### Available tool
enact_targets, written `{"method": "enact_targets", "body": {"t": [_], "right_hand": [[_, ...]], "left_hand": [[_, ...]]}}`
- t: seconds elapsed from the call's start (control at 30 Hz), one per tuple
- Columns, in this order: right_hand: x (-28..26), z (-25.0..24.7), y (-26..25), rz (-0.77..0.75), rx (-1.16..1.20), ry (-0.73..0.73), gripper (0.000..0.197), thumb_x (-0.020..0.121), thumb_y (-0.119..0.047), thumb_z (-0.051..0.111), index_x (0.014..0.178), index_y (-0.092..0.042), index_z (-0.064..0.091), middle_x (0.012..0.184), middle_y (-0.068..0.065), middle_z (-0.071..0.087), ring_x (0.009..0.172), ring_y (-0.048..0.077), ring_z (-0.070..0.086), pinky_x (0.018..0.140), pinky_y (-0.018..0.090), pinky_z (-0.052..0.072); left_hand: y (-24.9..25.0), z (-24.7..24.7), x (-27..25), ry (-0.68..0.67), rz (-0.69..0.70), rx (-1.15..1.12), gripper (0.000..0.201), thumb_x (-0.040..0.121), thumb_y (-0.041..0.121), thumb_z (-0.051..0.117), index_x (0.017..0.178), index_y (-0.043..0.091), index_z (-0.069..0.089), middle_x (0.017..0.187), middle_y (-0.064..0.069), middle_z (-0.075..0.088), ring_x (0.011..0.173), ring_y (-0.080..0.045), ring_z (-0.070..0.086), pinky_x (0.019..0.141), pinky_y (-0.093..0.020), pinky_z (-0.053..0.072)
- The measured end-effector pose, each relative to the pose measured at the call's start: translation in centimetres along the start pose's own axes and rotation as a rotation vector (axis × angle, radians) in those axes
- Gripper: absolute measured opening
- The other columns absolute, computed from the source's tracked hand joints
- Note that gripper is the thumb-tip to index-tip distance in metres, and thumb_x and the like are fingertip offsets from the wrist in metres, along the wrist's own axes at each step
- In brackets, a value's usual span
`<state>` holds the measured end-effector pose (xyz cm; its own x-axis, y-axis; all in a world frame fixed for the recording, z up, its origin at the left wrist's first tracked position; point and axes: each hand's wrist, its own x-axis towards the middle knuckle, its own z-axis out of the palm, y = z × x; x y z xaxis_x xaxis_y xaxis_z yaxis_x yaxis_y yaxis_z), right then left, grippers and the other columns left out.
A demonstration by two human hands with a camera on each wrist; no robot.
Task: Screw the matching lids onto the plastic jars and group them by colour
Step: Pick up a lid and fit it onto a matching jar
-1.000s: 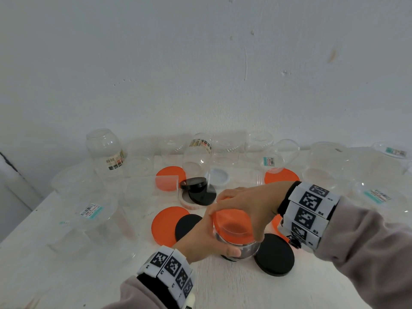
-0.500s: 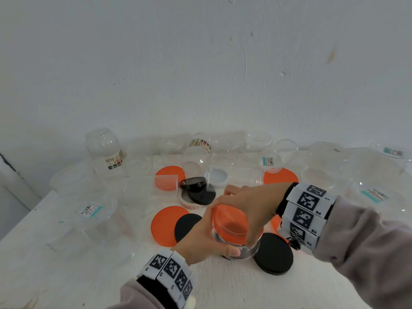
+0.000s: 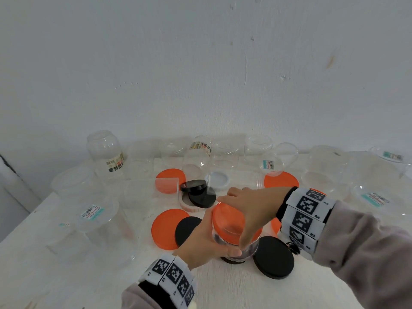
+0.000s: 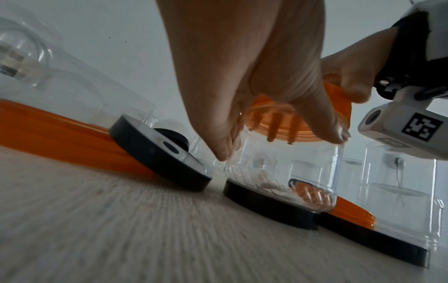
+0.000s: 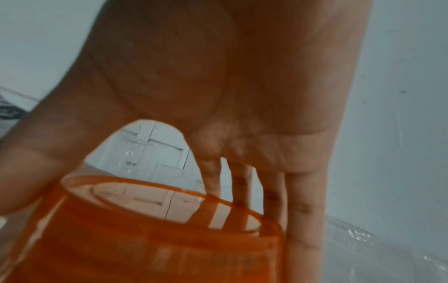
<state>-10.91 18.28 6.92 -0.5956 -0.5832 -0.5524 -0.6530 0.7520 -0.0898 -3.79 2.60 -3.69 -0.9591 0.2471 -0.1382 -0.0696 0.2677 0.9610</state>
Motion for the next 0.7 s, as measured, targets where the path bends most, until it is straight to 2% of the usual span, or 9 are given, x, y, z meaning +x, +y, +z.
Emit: {"method": "enact_targets", "body": {"t": [0.17,0.3,0.4,0.47,0.5,0.57,0.6,0.67,0.7], "right_hand": [[-0.2,0.0,0.1,-0.032,-0.015,0.073,0.114,0.062,-0.068,0.073,0.150,-0.035,0.009,0.143,-0.007,0.027,0.128,0.020,0.034,0.100,0.038,0.041],[-0.1,0.6,0.1,-0.019,-0.016,0.135,0.111,0.059,-0.076,0.069,0.147,-0.033,0.017,0.135,-0.005,0.036,0.118,0.020,0.041,0.091,0.034,0.044],[0.1,1.5,-0.3,0.054,-0.011,0.277,0.100,0.061,-0.085,0.058,0.137,-0.025,0.035,0.116,-0.004,0.044,0.096,0.016,0.041,0.079,0.029,0.036],[0.2,2.4,-0.7,0.113,0.002,0.390,0.095,0.061,-0.089,0.051,0.128,-0.022,0.044,0.101,-0.005,0.040,0.088,0.016,0.040,0.075,0.029,0.032],[0.3,2.7,-0.9,0.129,0.002,0.419,0.095,0.061,-0.090,0.049,0.126,-0.021,0.045,0.099,-0.005,0.039,0.086,0.016,0.040,0.074,0.029,0.031],[0.2,2.8,-0.9,0.143,0.017,0.396,0.098,0.060,-0.090,0.049,0.129,-0.021,0.042,0.105,-0.004,0.041,0.088,0.017,0.040,0.074,0.030,0.032],[0.1,2.6,-0.8,0.144,0.042,0.345,0.100,0.061,-0.088,0.052,0.134,-0.022,0.036,0.115,-0.002,0.042,0.094,0.018,0.041,0.076,0.030,0.033],[-0.1,1.9,-0.4,0.103,0.107,0.196,0.105,0.063,-0.078,0.064,0.146,-0.031,0.018,0.137,-0.001,0.032,0.117,0.022,0.038,0.088,0.034,0.038],[-0.2,1.5,-0.3,0.060,0.125,0.125,0.106,0.066,-0.068,0.070,0.148,-0.038,0.010,0.145,-0.004,0.022,0.127,0.024,0.029,0.097,0.038,0.039]], "left_hand": [[0.3,0.0,0.0,-0.001,-0.006,0.002,0.107,0.063,0.018,0.088,0.145,0.035,0.021,0.135,0.015,0.048,0.124,-0.003,0.048,0.104,-0.032,0.046],[0.2,0.0,0.1,0.008,-0.010,0.032,0.108,0.061,0.022,0.089,0.144,0.038,0.022,0.133,0.016,0.049,0.122,-0.005,0.050,0.103,-0.035,0.047],[0.1,0.2,0.3,0.057,-0.022,0.033,0.104,0.061,0.029,0.089,0.140,0.041,0.023,0.129,0.017,0.050,0.117,-0.004,0.052,0.095,-0.026,0.050],[-0.1,0.3,0.4,0.091,-0.031,0.043,0.103,0.059,0.035,0.089,0.140,0.040,0.024,0.126,0.016,0.052,0.113,-0.003,0.055,0.091,-0.022,0.051],[-0.1,0.3,0.5,0.094,-0.030,0.047,0.104,0.059,0.036,0.089,0.140,0.040,0.024,0.125,0.016,0.054,0.111,-0.002,0.056,0.089,-0.021,0.051],[-0.3,0.2,0.5,0.078,-0.021,0.044,0.105,0.058,0.036,0.090,0.140,0.041,0.024,0.124,0.018,0.054,0.109,0.002,0.057,0.085,-0.017,0.051],[-0.3,0.1,0.5,0.068,-0.017,0.042,0.105,0.058,0.036,0.090,0.139,0.042,0.024,0.124,0.019,0.054,0.107,0.006,0.056,0.083,-0.014,0.051],[-0.3,0.1,0.5,0.056,-0.009,0.040,0.106,0.057,0.035,0.090,0.139,0.042,0.023,0.124,0.021,0.051,0.107,0.010,0.054,0.082,-0.012,0.050],[-0.3,0.1,0.5,0.051,-0.005,0.041,0.108,0.057,0.036,0.090,0.140,0.042,0.022,0.125,0.022,0.051,0.109,0.010,0.053,0.085,-0.013,0.049]]}}
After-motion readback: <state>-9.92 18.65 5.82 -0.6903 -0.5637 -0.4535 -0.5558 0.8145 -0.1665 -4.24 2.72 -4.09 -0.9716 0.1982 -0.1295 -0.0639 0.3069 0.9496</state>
